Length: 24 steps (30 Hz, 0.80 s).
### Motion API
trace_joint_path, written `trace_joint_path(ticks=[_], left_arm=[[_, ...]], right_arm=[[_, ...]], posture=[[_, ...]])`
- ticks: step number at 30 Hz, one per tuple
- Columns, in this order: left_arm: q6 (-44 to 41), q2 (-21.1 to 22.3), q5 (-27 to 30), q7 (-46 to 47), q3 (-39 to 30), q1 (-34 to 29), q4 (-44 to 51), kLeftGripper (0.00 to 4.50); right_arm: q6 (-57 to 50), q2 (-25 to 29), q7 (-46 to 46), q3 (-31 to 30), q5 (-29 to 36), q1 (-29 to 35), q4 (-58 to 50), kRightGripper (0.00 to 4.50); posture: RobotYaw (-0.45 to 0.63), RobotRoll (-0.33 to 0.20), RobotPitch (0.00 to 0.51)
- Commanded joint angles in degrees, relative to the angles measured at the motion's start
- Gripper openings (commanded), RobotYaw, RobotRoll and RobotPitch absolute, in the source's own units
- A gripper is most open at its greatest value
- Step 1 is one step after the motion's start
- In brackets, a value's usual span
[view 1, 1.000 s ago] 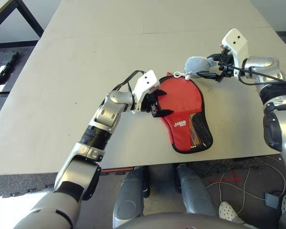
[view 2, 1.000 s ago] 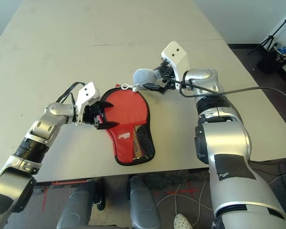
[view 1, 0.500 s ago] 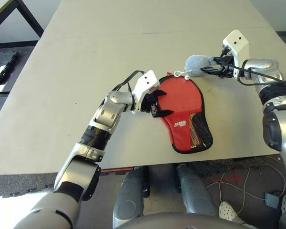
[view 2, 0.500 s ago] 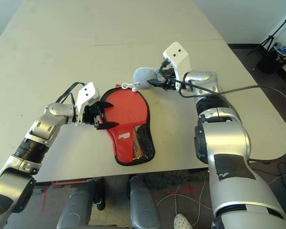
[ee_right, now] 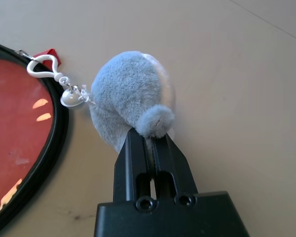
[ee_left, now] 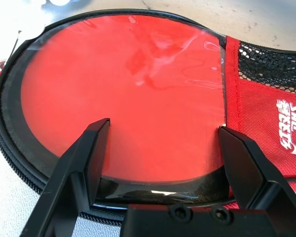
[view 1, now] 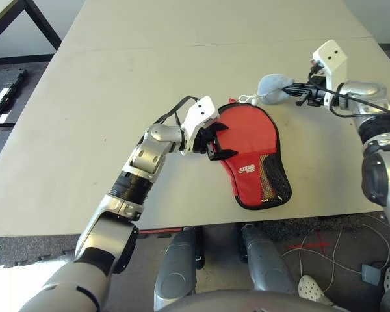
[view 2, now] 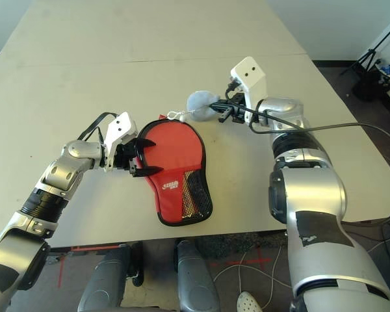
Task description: Store the ping-pong paddle in its case and zip it.
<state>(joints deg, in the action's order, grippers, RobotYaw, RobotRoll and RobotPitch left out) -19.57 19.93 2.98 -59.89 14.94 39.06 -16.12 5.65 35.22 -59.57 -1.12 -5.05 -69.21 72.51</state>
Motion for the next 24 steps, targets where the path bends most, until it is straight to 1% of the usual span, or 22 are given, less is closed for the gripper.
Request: trace_joint_path(ticks=[1, 10, 15, 19, 21, 22, 24], left_arm=[[-1.7, -0.2, -0.9, -0.3, 2.7, -1.3, -2.1, 4.5], [-1.9, -0.8, -1.1, -0.3, 2.9, -0.9, -2.9, 4.5], [-1.7, -1.0, -1.1, -0.2, 3.0, -0.5, -3.5, 4.5], [-1.6, -0.9, -1.0, 0.0, 2.9, -0.5, -3.6, 4.5], [-1.6, -0.9, -1.0, 0.0, 2.9, -0.5, -3.7, 4.5], [-1.5, -0.9, -1.0, 0.1, 2.8, -0.5, -3.8, 4.5], [-1.5, -0.9, -1.0, 0.1, 2.8, -0.5, -4.0, 4.5]], right_arm=[[-0.5, 3.6, -3.8, -0.5, -0.6, 1.1, -1.3, 0.01], [-1.3, 9.3, -10.5, -1.5, -1.6, 0.9, -3.0, 0.01], [-2.1, 12.2, -15.9, -2.8, -2.0, 0.8, -3.8, 0.01], [-3.1, 16.1, -25.6, -4.8, -3.0, 2.0, -5.2, 0.01], [-3.8, 17.2, -30.0, -5.5, -2.7, 3.2, -6.3, 0.01], [-4.2, 17.5, -31.6, -5.8, -2.4, 3.8, -7.0, 0.01], [-5.7, 18.8, -32.9, -8.4, 0.5, 5.8, -9.6, 0.01]], posture=[[-0.08, 0.0, 0.225], [-0.09, 0.0, 0.217], [-0.09, 0.0, 0.215], [-0.09, 0.0, 0.214], [-0.09, 0.0, 0.213], [-0.09, 0.0, 0.212], [-0.09, 0.0, 0.211]])
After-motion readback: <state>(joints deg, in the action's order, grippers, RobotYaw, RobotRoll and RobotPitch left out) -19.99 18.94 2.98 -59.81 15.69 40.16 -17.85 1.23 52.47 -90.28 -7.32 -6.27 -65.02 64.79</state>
